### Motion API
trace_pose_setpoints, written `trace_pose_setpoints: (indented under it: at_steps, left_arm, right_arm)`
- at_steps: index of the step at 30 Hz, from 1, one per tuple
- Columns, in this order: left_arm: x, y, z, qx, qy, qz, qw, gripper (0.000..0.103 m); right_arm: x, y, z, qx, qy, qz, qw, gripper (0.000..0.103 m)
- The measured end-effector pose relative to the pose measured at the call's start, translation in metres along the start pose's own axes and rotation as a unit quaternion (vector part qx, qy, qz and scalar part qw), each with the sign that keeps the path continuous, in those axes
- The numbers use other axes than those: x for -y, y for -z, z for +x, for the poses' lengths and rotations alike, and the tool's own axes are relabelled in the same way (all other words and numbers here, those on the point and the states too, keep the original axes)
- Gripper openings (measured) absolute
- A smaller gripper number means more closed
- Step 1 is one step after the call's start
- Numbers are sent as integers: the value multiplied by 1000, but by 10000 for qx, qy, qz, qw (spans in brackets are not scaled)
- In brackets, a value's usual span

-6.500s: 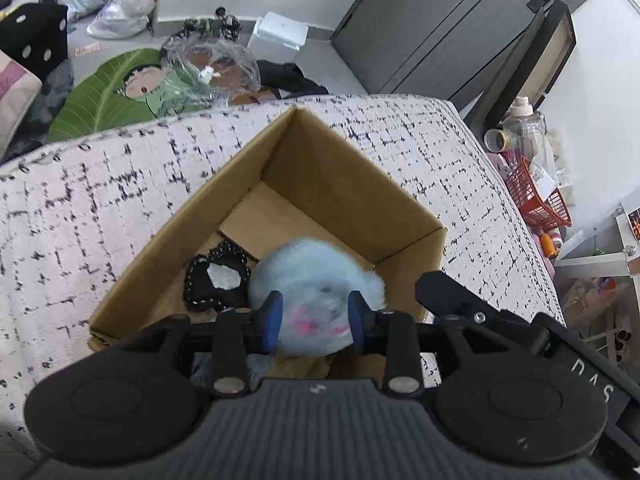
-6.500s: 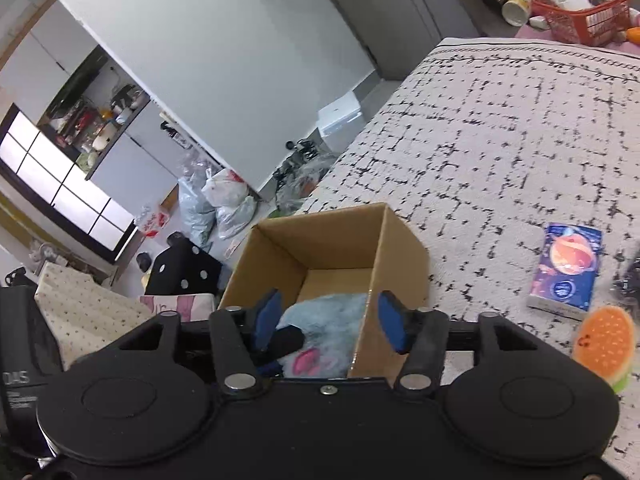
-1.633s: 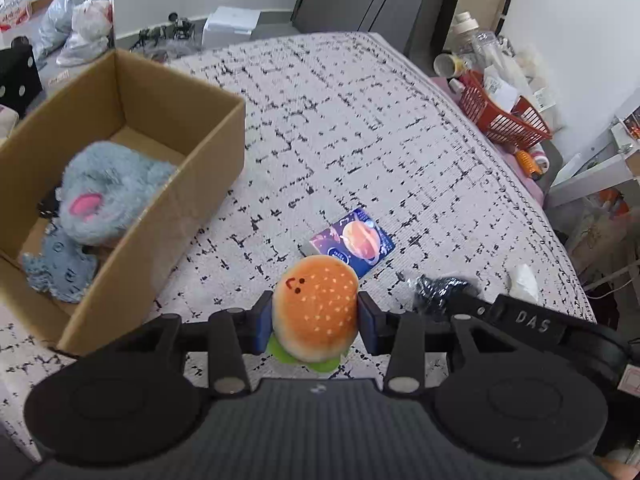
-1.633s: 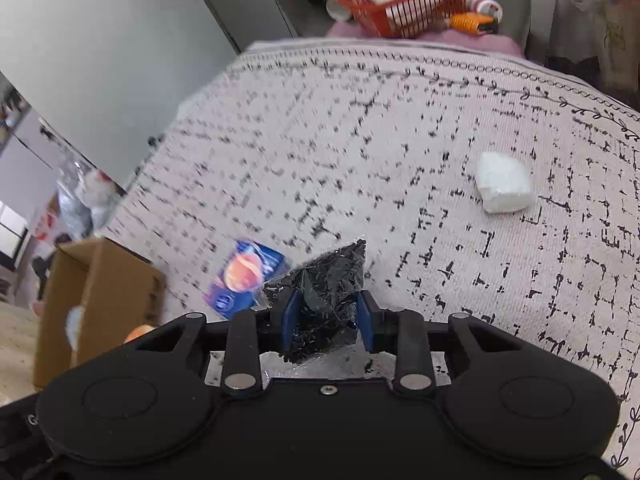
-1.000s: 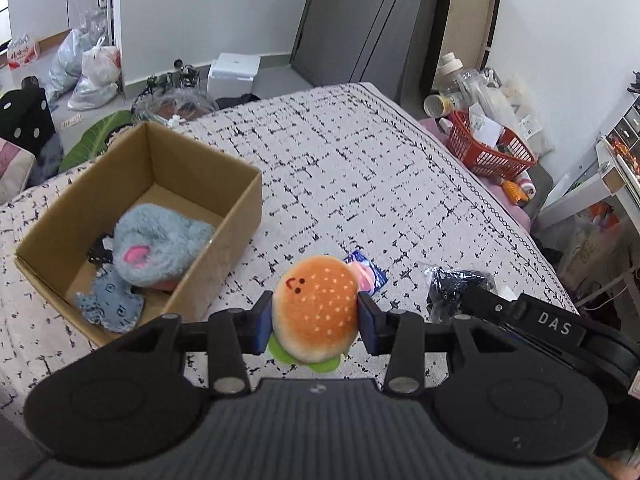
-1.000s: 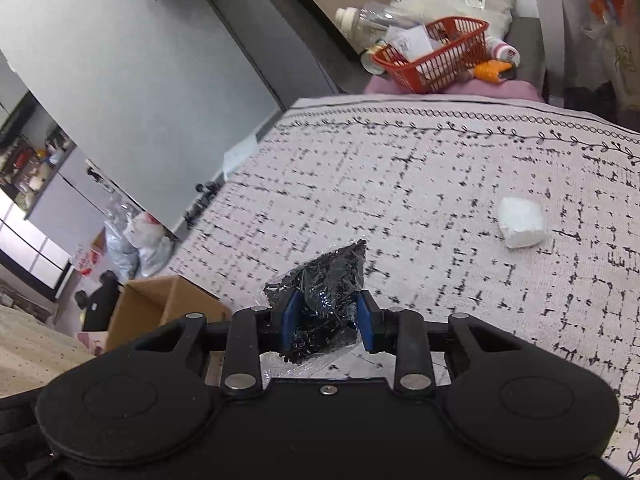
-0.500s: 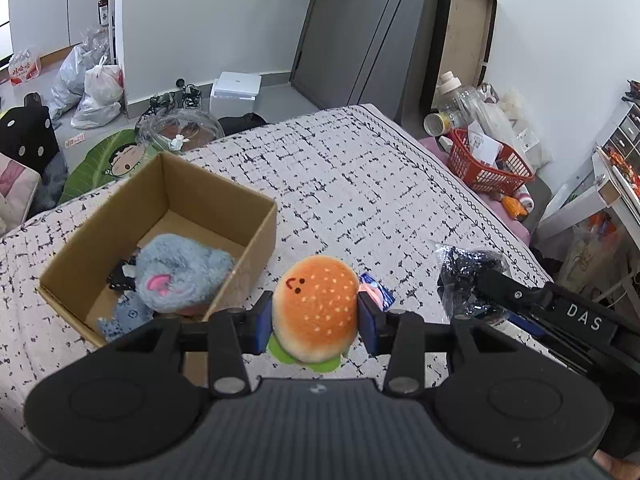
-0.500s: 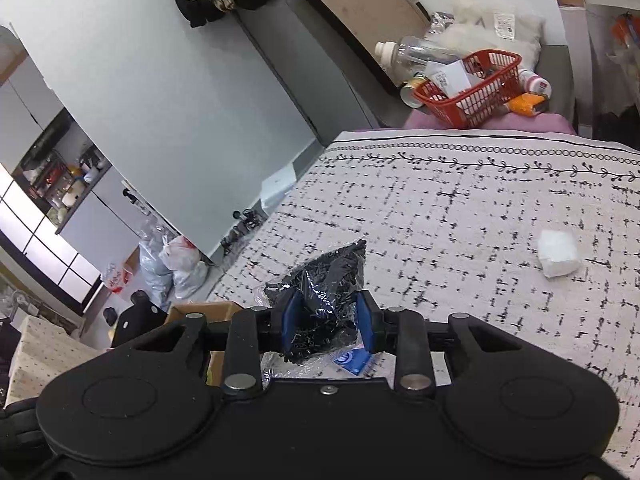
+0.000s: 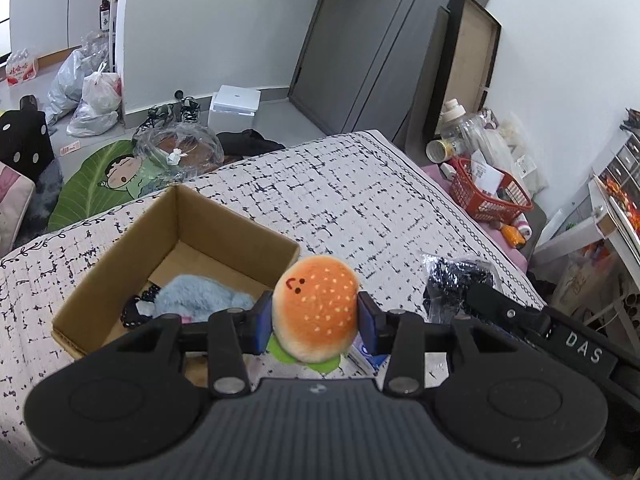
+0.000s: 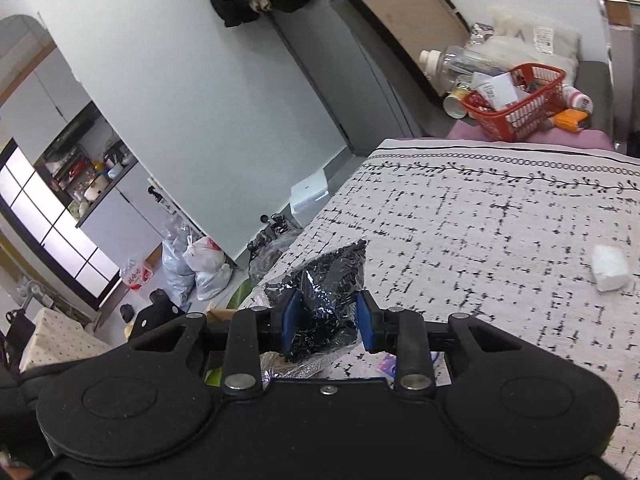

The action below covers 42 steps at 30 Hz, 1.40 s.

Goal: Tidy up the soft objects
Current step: 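Carry the burger plush and black bag over the cardboard box with both grippers, then open the left gripper over the box while the right gripper releases the black bag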

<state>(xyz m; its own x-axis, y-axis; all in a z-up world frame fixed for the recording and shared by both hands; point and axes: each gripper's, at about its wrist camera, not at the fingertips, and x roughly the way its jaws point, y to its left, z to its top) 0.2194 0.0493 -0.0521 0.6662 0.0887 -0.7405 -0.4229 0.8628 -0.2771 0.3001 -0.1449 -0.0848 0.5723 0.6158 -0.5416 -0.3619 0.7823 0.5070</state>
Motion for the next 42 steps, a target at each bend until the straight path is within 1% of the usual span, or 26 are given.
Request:
trace_pose_setpoints:
  at_steps: [8,19,27,30,36,40,41,42]
  left_arm:
    - [-31,-17,13,9,-19,-145,9999,42]
    - [-79,-39,36,-88,-73,-368,9993,42]
    - [-104,-53,54,-236,-56,-483,9985,43]
    - [-111,-57,59,-292,-54,-505,9983,43]
    - [-121,-63,63,-400,-29,-560,9976,50]
    - [-126,-69,59,-336,-40,-517,9981,56]
    - [-127,-71,57,-315,-38,-493,9983,56]
    - [-128,-73,56,-303,-47,-476,9984,56]
  right_arm:
    - [-25,7,15,-51,16,-202,9998,31]
    - [-55,15,45,-162,11,-365,9992,31]
    - [-75,16,67,-273,-41,-293,9992,31]
    - [-80,17,77,-381,-36,-215,9990,31]
    - [-91,19,93,-525,-122,-146,9984,31]
    - [-96,24,102,-629,-181,-136,9978,31]
    - [-97,24,104,-679,-224,-107,9974,32]
    - [-96,25,106,-744,-266,-60,9969,36]
